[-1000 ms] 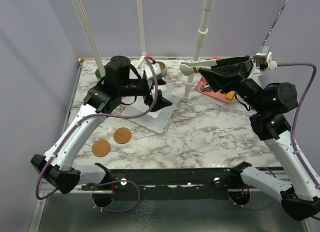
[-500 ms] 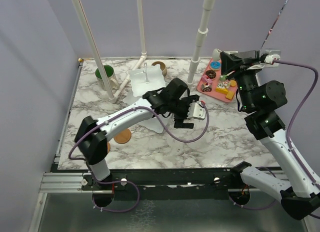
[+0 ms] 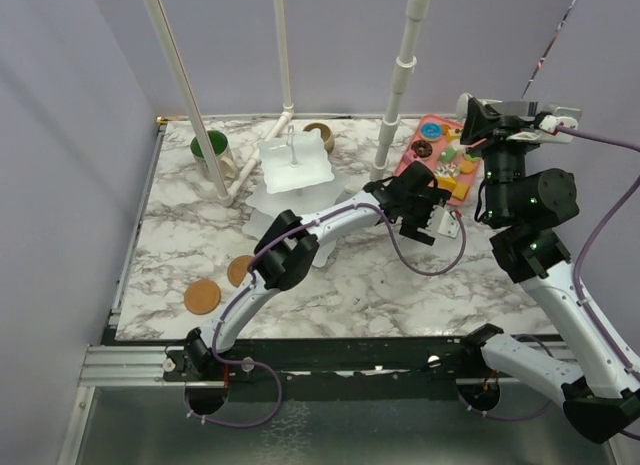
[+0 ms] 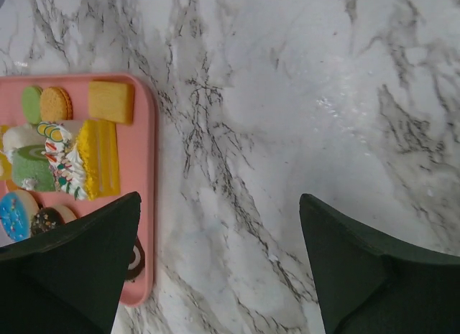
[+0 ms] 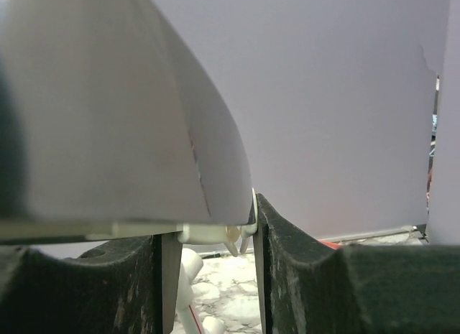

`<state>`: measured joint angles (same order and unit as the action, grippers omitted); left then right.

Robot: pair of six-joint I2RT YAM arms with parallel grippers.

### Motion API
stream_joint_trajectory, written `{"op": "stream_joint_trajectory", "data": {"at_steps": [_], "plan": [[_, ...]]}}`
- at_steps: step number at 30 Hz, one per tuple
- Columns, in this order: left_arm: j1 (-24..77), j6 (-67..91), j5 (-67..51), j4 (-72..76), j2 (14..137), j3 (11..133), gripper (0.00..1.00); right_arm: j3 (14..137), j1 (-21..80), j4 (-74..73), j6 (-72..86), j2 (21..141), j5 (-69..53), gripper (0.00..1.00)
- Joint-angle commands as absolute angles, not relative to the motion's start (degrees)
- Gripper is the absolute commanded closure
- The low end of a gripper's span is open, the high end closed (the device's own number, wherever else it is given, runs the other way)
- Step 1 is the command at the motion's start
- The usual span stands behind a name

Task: Serve the afternoon tea
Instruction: Move the tray at the center of the board.

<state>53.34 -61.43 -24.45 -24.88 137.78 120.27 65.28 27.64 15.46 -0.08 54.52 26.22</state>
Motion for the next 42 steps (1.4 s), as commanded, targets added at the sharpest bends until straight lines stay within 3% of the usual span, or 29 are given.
{"op": "stream_joint_trajectory", "data": {"at_steps": [1,6,12,17,37,42], "plan": [[53.2,-62.18,-21.54,-23.9,145.28,131.41,0.09,63.16,27.42,16.52,-0.19,50.53,29.62,0.62],[52.63,-53.02,-21.16,-22.95,150.97,138.81,0.15,61.92,27.5,15.26,2.15,48.01,30.09,0.64],[51.9,-38.3,-21.53,-17.65,152.58,139.18,0.25,60.23,27.42,13.88,3.88,46.28,29.97,0.66],[51.47,-27.31,-22.34,-13.47,155.12,141.53,0.28,59.66,27.42,12.96,4.67,46.05,30.44,0.67],[49.29,-5.52,-19.07,2.95,160.44,142.01,0.35,59.8,27.42,12.41,4.66,47.02,31.77,0.71],[49.01,0.46,-14.57,6.71,161.47,142.35,0.45,59.36,27.42,11.89,5.14,46.85,31.71,0.72]]}}
